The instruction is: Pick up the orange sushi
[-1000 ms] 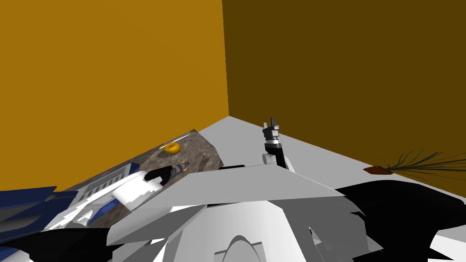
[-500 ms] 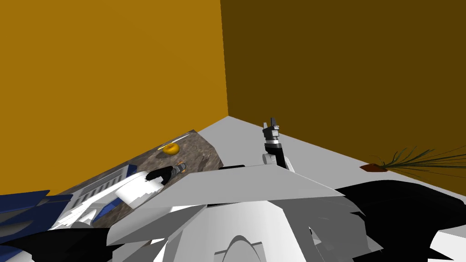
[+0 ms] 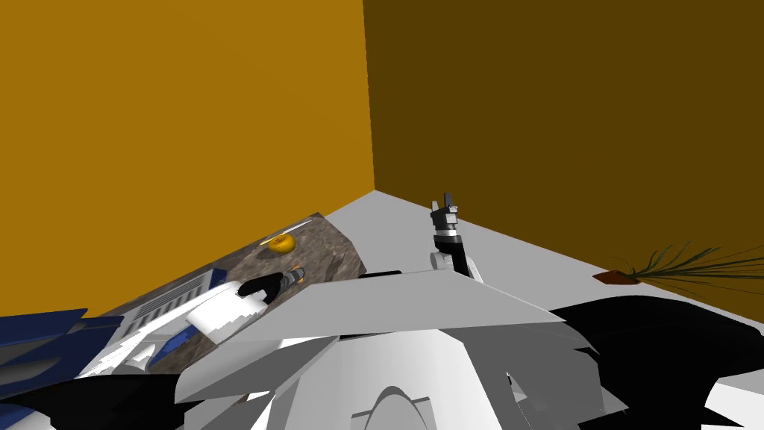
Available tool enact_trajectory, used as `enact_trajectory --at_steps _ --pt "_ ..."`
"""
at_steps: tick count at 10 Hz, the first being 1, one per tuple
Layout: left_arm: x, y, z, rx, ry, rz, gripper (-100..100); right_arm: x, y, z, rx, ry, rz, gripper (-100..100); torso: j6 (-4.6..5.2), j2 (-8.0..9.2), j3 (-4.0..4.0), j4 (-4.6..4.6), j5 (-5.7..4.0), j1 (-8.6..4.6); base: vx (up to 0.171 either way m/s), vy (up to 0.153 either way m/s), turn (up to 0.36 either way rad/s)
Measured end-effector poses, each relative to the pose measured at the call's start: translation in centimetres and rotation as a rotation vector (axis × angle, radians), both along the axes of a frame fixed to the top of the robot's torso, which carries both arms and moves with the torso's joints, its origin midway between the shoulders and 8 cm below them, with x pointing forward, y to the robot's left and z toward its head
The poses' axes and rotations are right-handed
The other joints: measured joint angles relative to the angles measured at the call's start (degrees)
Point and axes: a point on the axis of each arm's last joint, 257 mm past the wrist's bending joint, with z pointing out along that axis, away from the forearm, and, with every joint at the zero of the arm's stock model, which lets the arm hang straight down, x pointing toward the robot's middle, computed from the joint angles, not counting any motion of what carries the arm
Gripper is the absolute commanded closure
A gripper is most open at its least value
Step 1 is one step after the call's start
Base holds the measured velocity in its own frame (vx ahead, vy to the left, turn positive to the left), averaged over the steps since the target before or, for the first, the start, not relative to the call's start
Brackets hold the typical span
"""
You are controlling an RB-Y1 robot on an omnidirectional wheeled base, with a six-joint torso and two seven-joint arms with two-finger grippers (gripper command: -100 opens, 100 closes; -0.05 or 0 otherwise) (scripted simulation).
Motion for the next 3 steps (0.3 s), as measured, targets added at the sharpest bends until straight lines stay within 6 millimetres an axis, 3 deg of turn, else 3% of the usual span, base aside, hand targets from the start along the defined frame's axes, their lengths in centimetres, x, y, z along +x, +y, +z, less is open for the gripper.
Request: enact_trajectory --at_steps 2,3 --pt "0.07 -0.58 0.8 0.0 0.001 -0.012 100 0.0 0.0 0.0 0.0 0.0 0.0 0 0.02 0.01 0.01 0.0 0.0 -0.02 0.0 0.001 0.029" --pt "0.06 -0.61 0.84 0.0 0.002 -0.012 0 0.0 0.0 0.0 0.0 0.0 0.0 0 0.03 0.0 0.0 0.0 0.01 -0.01 0.0 0.0 0.0"
